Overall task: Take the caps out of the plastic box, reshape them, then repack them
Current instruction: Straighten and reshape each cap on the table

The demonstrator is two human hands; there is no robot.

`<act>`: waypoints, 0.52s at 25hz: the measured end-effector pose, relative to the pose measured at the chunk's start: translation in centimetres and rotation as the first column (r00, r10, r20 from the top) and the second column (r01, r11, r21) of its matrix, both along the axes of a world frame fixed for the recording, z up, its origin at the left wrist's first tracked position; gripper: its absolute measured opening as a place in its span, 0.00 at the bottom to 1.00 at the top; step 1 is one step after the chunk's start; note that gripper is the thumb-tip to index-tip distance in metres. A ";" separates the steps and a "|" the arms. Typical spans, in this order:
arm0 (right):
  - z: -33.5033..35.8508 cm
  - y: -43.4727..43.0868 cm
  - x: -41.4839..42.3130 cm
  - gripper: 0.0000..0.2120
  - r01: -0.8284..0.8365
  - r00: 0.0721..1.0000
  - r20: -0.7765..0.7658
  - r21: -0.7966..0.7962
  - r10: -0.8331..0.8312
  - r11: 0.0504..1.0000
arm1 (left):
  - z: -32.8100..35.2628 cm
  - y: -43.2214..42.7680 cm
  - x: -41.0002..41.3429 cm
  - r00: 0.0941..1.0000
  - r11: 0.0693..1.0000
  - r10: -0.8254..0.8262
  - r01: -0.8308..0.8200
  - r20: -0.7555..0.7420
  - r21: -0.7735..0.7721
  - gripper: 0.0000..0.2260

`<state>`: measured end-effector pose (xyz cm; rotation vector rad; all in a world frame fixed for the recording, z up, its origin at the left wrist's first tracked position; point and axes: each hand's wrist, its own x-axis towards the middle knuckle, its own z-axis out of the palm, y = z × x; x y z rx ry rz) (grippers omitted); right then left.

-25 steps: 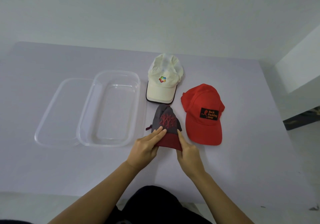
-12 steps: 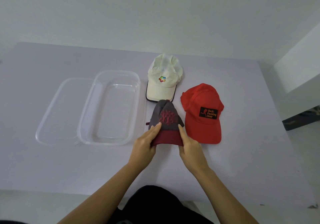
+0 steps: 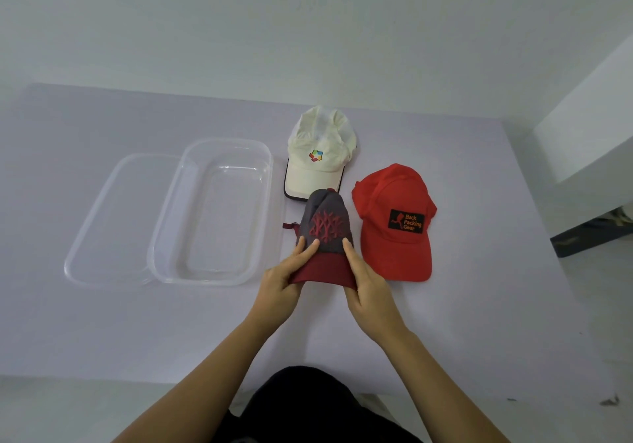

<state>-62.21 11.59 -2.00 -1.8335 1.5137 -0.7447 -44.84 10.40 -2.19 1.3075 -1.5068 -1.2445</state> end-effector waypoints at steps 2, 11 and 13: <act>-0.3 -0.1 0.0 0.36 0.068 0.988 -0.140 -0.006 -0.068 0.998 | -0.6 -0.1 0.5 0.982 0.992 -0.027 0.049 0.187 -0.112 0.39; 0.4 -0.9 -1.0 0.37 -0.209 0.978 0.072 0.210 0.198 0.955 | -1.1 0.3 1.4 0.988 0.993 -0.005 0.023 0.152 -0.117 0.39; 0.4 -1.2 -1.4 0.38 -0.215 0.976 0.016 0.191 0.216 0.958 | -1.0 0.5 1.4 0.962 0.987 0.004 0.040 0.272 -0.156 0.39</act>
